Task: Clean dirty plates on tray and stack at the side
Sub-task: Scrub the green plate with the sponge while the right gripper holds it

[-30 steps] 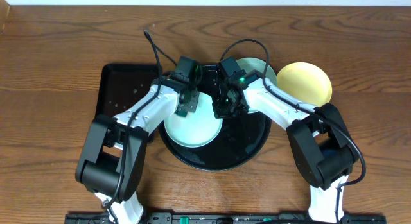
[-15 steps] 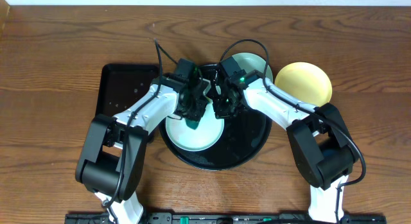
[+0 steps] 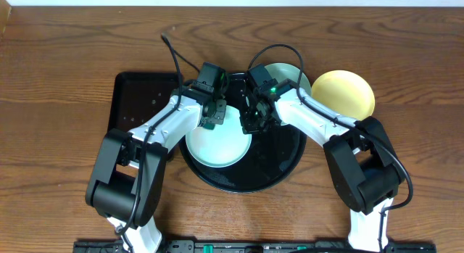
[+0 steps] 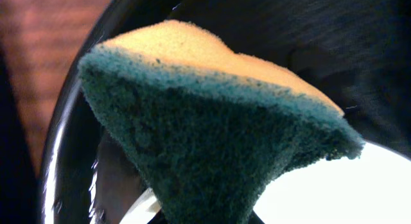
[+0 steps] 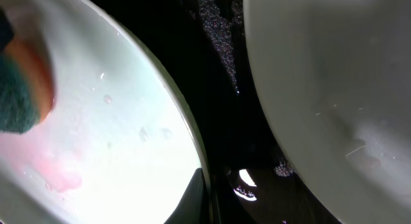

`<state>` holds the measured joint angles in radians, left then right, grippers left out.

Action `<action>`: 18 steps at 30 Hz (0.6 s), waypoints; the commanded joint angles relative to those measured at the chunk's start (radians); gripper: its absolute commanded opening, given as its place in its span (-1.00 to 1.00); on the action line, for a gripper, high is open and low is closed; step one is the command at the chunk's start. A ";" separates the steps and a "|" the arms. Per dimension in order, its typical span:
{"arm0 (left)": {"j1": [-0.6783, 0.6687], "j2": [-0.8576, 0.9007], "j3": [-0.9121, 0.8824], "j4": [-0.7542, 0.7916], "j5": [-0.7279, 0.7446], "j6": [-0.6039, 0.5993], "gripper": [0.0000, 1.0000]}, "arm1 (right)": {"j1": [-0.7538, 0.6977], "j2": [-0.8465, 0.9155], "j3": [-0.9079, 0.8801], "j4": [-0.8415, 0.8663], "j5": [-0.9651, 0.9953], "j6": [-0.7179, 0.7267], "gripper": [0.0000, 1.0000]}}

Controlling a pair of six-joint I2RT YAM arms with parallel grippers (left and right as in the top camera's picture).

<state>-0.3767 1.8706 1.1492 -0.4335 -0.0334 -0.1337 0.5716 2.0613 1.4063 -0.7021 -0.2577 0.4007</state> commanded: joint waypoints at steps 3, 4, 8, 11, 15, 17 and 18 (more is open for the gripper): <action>0.000 0.014 -0.002 -0.126 -0.060 -0.130 -0.85 | -0.002 0.007 0.019 0.001 0.003 -0.006 -0.98; 0.000 0.014 -0.002 -0.156 -0.060 -0.130 -0.85 | -0.002 0.007 0.019 0.001 0.004 -0.006 -0.98; 0.000 0.014 -0.002 -0.254 0.079 -0.001 -0.85 | -0.002 0.007 0.019 0.001 0.006 -0.006 -0.98; 0.000 0.014 -0.002 -0.290 0.371 0.234 -0.85 | -0.002 0.007 0.019 0.003 0.006 -0.005 -0.97; 0.000 0.014 -0.002 -0.293 0.585 0.369 -0.85 | -0.002 0.007 0.019 0.003 0.006 -0.005 -0.98; 0.000 0.014 -0.002 -0.284 0.611 0.378 -0.85 | -0.002 0.007 0.019 0.003 0.006 -0.005 -0.98; 0.000 0.014 -0.002 -0.280 0.615 0.381 -0.85 | -0.002 0.007 0.019 0.002 0.006 -0.005 -0.98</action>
<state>-0.3744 1.8706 1.1503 -0.7204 0.4023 0.1314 0.5724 2.0613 1.4063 -0.7059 -0.2546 0.3973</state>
